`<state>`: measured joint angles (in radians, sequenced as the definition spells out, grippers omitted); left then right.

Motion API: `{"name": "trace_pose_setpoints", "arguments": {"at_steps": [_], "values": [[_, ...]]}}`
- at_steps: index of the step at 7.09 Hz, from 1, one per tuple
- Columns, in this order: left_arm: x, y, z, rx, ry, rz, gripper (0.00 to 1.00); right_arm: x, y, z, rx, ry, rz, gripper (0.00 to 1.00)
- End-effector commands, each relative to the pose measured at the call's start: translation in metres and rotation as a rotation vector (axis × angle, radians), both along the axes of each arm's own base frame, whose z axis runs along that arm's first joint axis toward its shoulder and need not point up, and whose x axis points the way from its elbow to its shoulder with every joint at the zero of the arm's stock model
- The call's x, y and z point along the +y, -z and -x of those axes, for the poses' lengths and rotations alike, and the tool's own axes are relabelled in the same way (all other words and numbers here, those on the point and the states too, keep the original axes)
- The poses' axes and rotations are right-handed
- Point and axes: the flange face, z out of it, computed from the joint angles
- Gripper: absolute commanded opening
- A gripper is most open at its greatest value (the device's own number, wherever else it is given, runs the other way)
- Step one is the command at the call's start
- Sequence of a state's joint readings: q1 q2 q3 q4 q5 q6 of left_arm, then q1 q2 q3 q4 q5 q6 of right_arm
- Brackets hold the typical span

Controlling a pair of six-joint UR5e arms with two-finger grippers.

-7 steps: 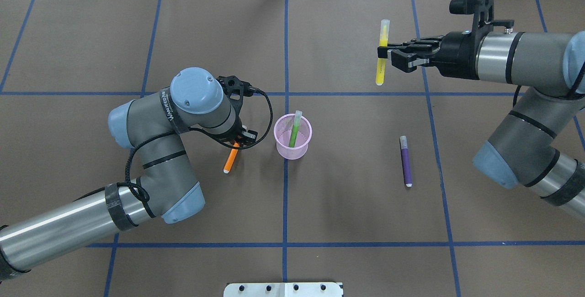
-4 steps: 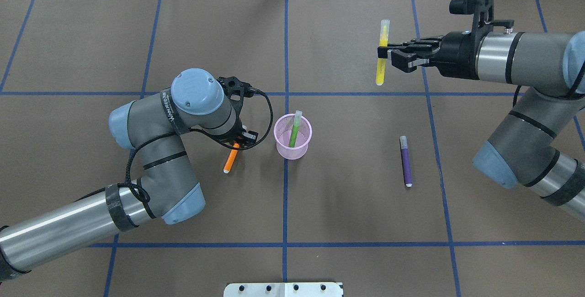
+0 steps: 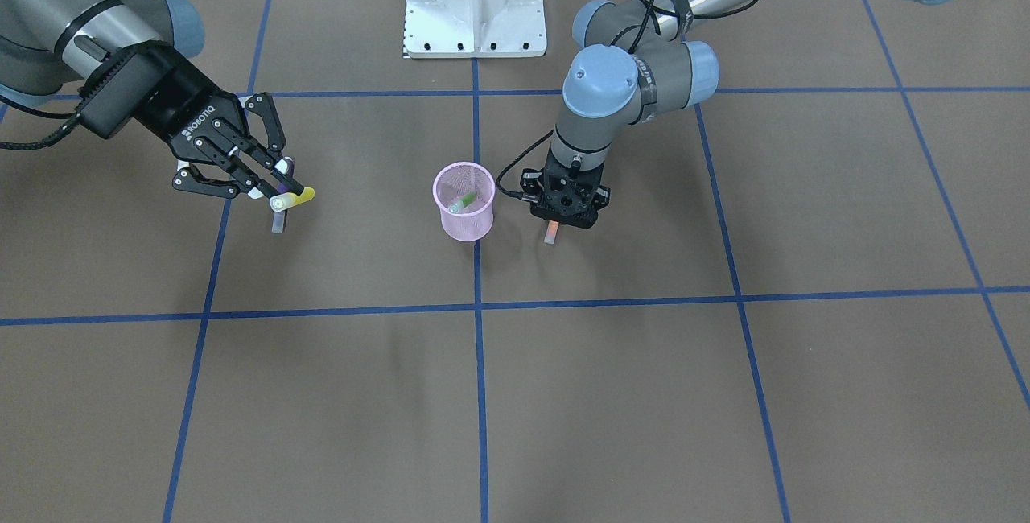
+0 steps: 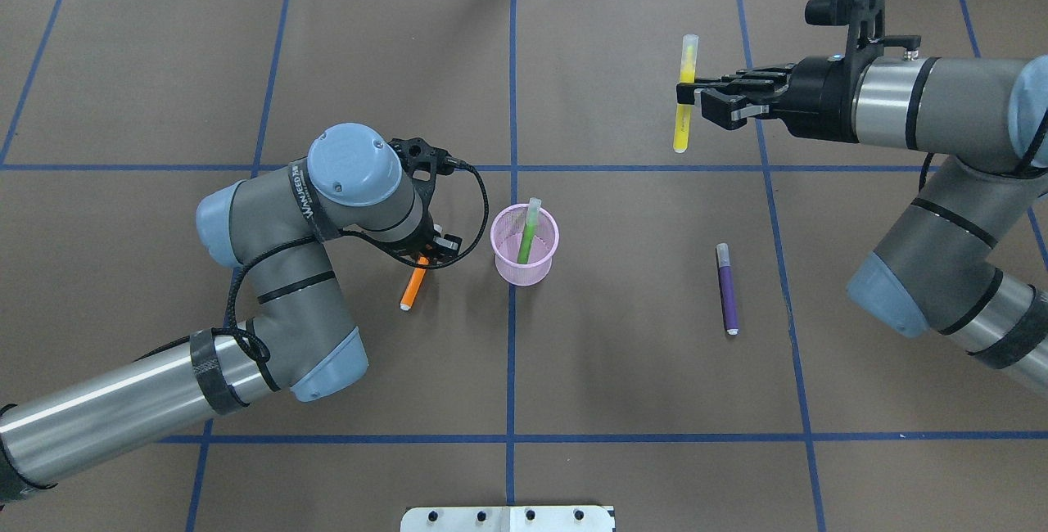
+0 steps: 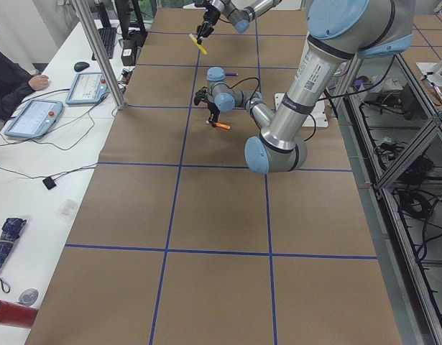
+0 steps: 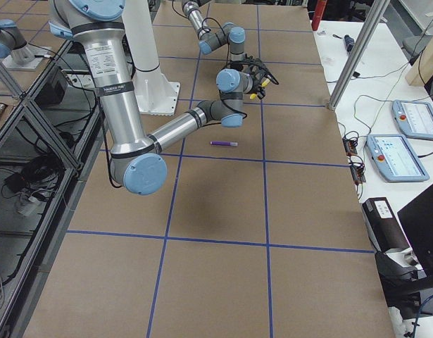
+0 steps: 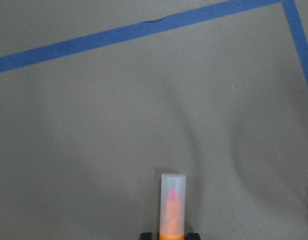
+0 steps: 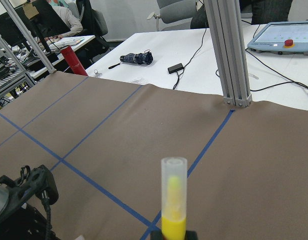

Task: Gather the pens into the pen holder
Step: 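Close the left gripper on the orange marker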

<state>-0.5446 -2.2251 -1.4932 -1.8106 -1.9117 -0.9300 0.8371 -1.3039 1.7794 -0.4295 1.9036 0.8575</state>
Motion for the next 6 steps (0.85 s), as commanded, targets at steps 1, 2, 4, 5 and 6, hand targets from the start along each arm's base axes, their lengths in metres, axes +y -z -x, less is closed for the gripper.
{"name": "trace_pose_setpoints", "arguments": {"at_steps": [1,2,4,5,6], "values": [[0.000,0.003,0.000,0.002,0.005,0.007,0.00,0.000,0.000,0.000,0.001,0.000,-0.001,0.00],[-0.001,0.003,0.000,0.001,0.005,0.008,0.00,0.000,0.000,0.000,0.000,0.000,0.000,0.00],[-0.010,0.027,0.027,0.045,0.033,-0.023,0.00,0.000,0.006,0.000,-0.007,0.000,-0.008,0.00],[-0.030,0.038,0.056,0.071,0.063,-0.033,0.00,-0.002,0.015,0.003,-0.016,0.000,-0.011,0.00],[-0.051,0.050,0.092,0.106,0.065,-0.060,0.00,-0.001,0.024,0.008,-0.032,0.009,-0.026,0.00]]}}
